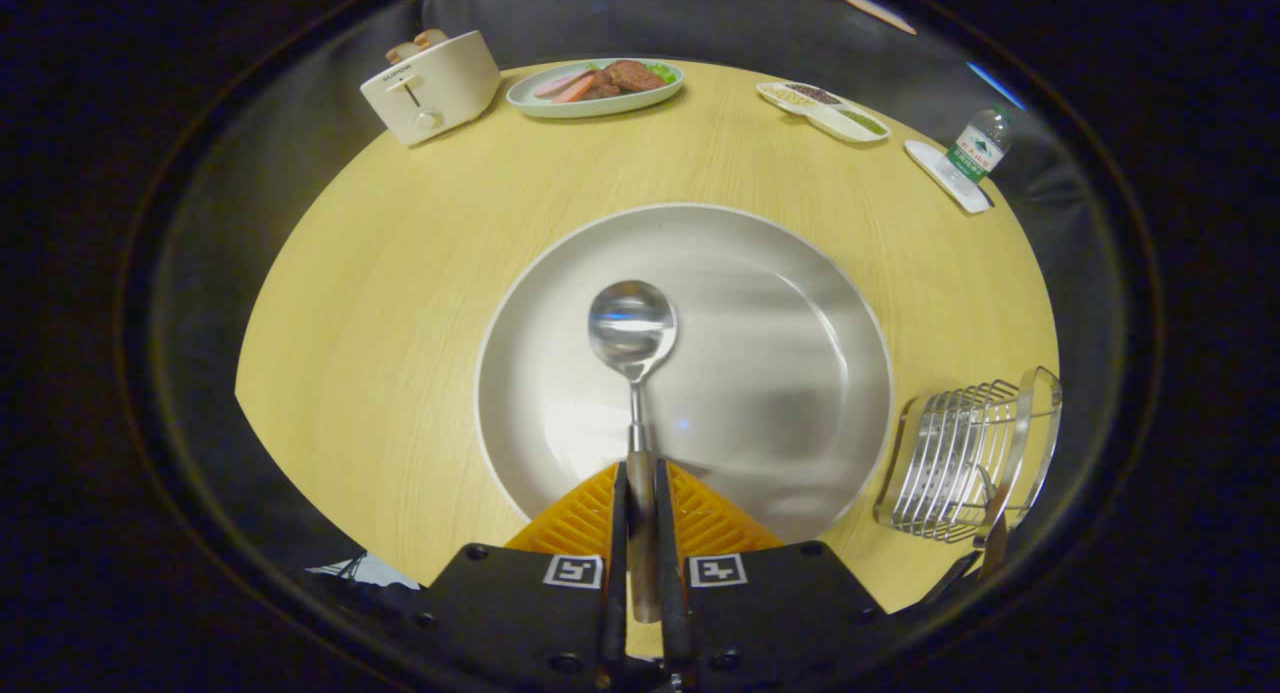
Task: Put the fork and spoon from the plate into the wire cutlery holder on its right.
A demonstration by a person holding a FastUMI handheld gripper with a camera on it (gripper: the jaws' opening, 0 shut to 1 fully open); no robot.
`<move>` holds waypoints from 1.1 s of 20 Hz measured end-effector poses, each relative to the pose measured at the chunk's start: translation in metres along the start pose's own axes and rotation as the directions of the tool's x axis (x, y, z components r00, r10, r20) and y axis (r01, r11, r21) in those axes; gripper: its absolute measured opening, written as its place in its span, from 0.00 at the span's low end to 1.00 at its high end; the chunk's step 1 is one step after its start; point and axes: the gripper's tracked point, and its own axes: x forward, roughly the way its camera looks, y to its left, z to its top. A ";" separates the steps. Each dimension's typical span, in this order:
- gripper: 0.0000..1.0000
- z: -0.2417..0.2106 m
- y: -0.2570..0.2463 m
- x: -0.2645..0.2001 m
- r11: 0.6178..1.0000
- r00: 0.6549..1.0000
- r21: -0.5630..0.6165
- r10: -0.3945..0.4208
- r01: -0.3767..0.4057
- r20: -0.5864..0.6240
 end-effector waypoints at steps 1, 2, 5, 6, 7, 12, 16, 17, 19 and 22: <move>0.11 -0.001 0.000 -0.001 1.000 1.000 0.007 0.005 -0.005 -0.004; 0.11 -0.002 -0.001 0.000 1.000 1.000 0.005 0.003 -0.003 -0.005; 0.11 -0.004 -0.008 -0.006 1.000 1.000 0.009 -0.007 0.007 -0.004; 0.11 -0.003 -0.008 -0.010 1.000 1.000 0.016 -0.001 0.001 0.004; 0.11 -0.001 -0.009 -0.016 1.000 1.000 0.025 0.010 -0.010 0.015; 0.11 0.004 -0.016 -0.054 0.997 0.996 0.054 0.048 -0.052 0.073; 0.11 0.013 -0.033 -0.093 0.989 0.988 0.123 0.063 -0.080 0.138; 0.11 0.016 -0.041 -0.104 0.987 0.986 0.141 0.059 -0.082 0.159; 0.11 0.022 -0.059 -0.126 0.982 0.980 0.176 0.040 -0.075 0.196; 0.11 0.021 -0.094 -0.151 0.973 0.978 0.226 -0.009 -0.039 0.209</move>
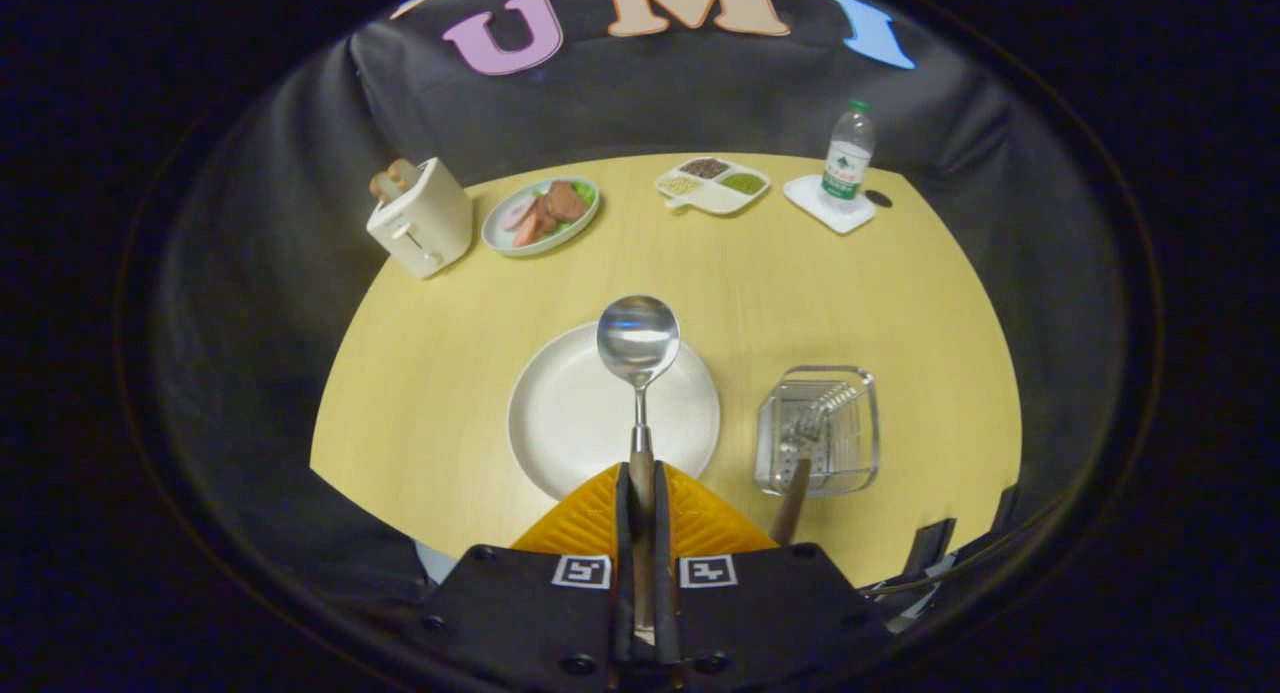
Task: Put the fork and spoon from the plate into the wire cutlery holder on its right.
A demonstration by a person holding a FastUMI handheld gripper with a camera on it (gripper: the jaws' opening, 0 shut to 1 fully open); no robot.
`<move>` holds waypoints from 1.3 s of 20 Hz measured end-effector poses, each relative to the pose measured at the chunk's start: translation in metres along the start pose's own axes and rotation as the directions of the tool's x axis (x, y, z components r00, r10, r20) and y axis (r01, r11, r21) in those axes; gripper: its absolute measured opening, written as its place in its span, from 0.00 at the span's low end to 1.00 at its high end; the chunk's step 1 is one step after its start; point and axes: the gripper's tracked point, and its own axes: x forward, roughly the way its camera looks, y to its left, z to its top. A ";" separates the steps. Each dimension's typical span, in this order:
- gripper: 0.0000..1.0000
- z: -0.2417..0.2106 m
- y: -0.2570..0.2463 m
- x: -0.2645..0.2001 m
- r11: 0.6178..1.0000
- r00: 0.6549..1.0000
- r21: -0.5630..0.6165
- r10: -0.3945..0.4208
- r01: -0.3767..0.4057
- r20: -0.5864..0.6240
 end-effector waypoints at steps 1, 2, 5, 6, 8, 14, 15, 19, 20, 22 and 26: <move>0.11 0.002 -0.014 -0.005 1.000 1.000 0.019 -0.019 0.019 -0.001; 0.11 0.005 -0.026 -0.009 0.999 1.000 0.044 -0.031 0.031 0.000; 0.11 0.005 -0.066 -0.020 0.993 0.997 0.095 -0.075 0.076 -0.015; 0.11 0.002 -0.082 -0.020 0.990 0.994 0.099 -0.102 0.105 -0.028; 0.11 -0.008 -0.108 -0.019 0.981 0.985 0.098 -0.163 0.168 -0.059; 0.11 -0.042 -0.118 -0.001 0.980 0.966 0.018 -0.191 0.198 -0.176; 0.11 -0.048 -0.116 0.004 0.980 0.961 0.016 -0.192 0.199 -0.199; 0.11 -0.060 -0.116 0.015 0.976 0.939 -0.012 -0.212 0.217 -0.269; 0.11 -0.059 -0.113 0.016 0.977 0.937 -0.021 -0.212 0.214 -0.278; 0.11 -0.056 -0.105 0.017 0.981 0.937 -0.022 -0.188 0.190 -0.295; 0.16 -0.041 -0.106 0.023 0.982 0.939 -0.027 -0.188 0.189 -0.287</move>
